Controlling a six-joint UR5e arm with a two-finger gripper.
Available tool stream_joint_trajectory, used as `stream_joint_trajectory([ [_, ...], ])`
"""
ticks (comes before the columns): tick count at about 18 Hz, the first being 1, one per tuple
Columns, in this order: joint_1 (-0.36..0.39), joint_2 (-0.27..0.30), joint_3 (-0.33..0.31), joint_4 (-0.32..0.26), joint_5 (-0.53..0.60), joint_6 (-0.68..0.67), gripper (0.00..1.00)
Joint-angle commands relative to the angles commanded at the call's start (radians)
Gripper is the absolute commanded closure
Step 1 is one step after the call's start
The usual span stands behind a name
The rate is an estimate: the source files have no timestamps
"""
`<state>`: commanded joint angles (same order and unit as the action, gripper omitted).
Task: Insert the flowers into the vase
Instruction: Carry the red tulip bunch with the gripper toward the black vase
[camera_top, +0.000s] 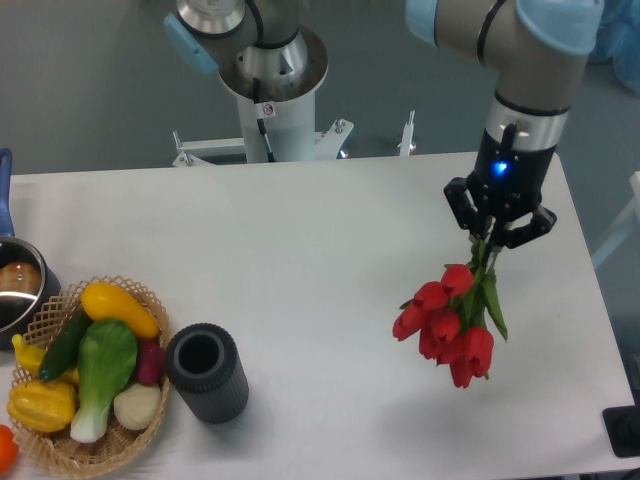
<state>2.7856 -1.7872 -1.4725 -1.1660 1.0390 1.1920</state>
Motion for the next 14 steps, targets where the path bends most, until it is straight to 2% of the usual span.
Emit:
stream_joint_trajectory([
  [3, 0.029, 0.014, -0.041, 0.071, -0.137, -0.024, 1.00],
  [5, 0.051, 0.031, -0.069, 0.095, -0.210, -0.045, 1.00],
  [9, 0.071, 0.029, -0.097, 0.147, -0.362, -0.048, 1.00],
  [14, 0.072, 0.020, -0.129, 0.172, -0.543, -0.048, 1.00],
])
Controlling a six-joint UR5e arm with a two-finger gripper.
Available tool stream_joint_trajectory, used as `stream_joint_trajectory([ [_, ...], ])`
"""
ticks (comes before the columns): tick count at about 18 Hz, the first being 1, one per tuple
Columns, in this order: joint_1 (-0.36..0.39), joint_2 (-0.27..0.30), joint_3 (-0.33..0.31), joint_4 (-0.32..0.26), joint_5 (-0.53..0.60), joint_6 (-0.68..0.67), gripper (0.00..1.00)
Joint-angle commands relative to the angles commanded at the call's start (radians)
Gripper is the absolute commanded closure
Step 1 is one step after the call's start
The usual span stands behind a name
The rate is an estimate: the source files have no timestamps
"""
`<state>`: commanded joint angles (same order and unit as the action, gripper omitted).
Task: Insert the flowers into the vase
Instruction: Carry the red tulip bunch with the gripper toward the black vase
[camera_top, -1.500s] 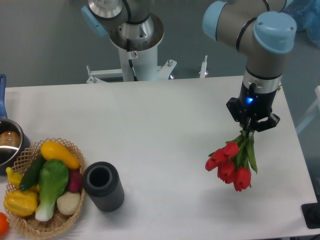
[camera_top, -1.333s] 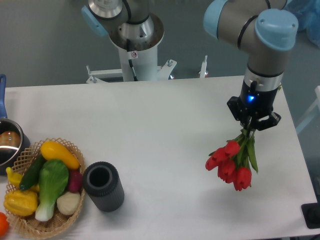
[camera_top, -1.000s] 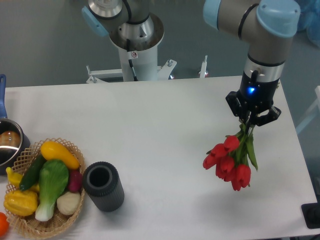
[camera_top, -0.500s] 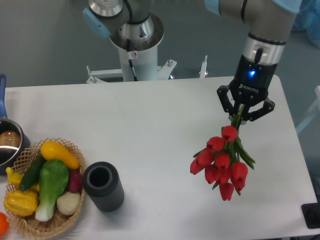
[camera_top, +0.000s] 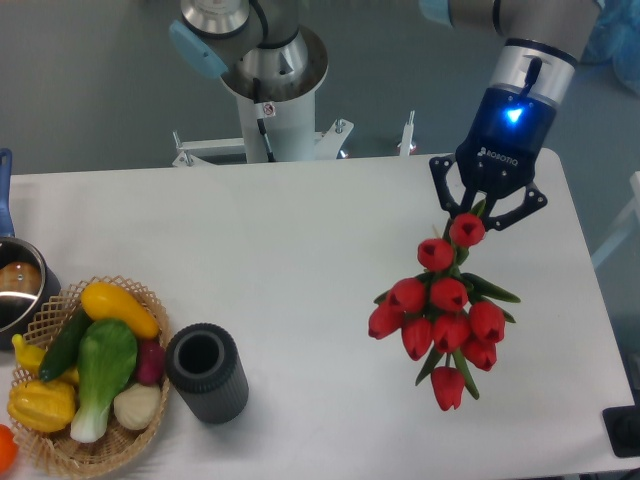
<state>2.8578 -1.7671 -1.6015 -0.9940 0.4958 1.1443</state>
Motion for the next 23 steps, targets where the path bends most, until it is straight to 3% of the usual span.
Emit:
stream_joint_trajectory([
  [7, -0.002, -0.005, -0.025, 0.002, -0.192, 0.009, 1.00],
  [15, -0.040, -0.014, -0.029, 0.003, -0.220, 0.009, 1.00],
  [23, -0.060, -0.022, -0.046, 0.003, -0.367, 0.011, 1.00],
])
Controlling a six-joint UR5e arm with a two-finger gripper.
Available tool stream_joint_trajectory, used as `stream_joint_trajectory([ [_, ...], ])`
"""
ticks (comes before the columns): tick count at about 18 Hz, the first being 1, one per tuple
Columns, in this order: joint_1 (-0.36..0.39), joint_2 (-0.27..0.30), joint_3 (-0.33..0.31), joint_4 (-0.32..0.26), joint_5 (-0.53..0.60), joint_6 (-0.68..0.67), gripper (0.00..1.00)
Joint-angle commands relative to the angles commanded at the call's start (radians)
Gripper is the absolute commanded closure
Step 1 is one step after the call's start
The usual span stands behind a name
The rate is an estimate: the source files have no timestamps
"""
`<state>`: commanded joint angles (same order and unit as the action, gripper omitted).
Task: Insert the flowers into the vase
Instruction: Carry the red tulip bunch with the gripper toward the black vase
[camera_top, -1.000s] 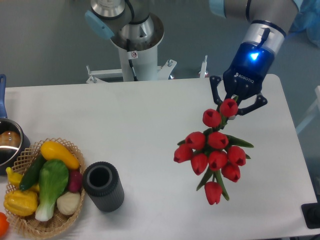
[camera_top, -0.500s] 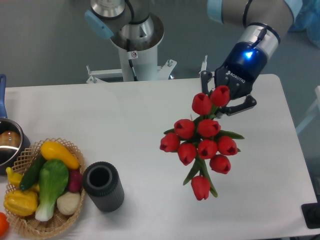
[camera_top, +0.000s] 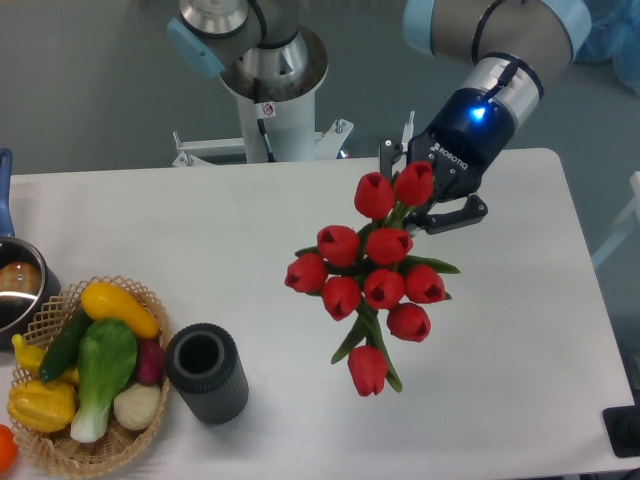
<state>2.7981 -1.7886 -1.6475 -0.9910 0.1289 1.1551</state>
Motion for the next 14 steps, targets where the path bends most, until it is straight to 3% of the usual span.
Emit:
stream_joint_trajectory([
  [10, -0.054, 0.000, 0.002, -0.002, -0.009, -0.002, 1.00],
  [14, -0.058, -0.009, 0.000, -0.002, -0.084, -0.002, 1.00],
])
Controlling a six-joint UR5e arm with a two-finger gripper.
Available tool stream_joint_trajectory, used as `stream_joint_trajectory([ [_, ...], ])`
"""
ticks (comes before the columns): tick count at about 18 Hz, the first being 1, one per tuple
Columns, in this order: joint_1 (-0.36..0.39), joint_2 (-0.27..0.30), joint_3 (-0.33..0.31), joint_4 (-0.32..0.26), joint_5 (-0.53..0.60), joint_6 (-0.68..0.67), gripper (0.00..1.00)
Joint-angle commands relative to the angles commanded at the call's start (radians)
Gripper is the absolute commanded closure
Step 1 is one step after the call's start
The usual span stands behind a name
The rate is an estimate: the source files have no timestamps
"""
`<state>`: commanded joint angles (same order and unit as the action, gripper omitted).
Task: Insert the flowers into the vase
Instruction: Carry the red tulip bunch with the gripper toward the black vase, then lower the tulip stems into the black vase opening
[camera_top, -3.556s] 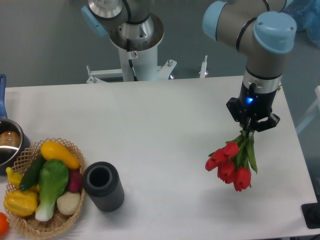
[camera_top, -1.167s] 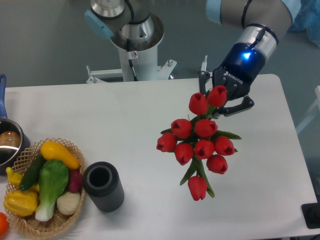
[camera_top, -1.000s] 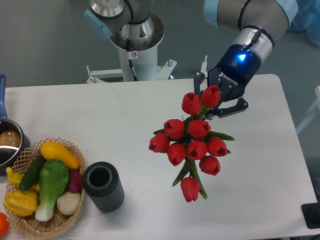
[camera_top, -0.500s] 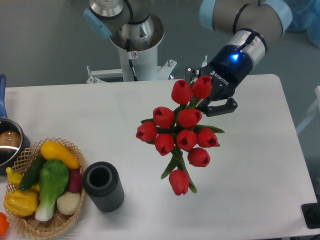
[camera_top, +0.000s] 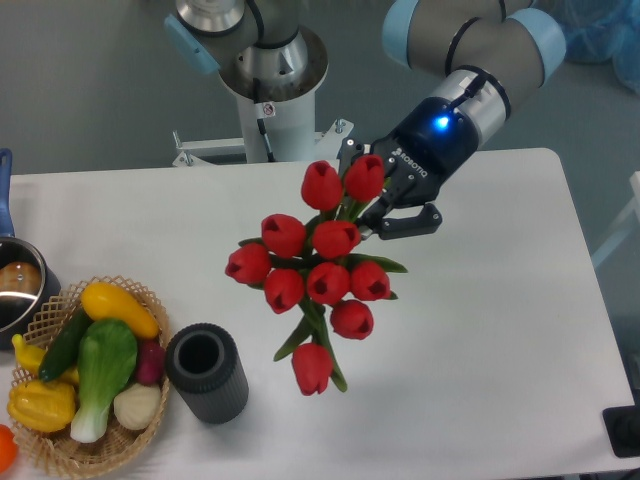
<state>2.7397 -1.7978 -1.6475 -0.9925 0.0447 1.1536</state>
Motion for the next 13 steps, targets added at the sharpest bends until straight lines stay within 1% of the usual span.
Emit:
stream_joint_trajectory([
  [2, -0.002, 0.000, -0.002, 0.000, -0.022, 0.000, 1.00],
  [8, -0.040, -0.009, -0.008, 0.000, -0.023, 0.000, 1.00],
  [13, -0.057, -0.023, -0.008, 0.000, -0.037, 0.000, 1.00],
])
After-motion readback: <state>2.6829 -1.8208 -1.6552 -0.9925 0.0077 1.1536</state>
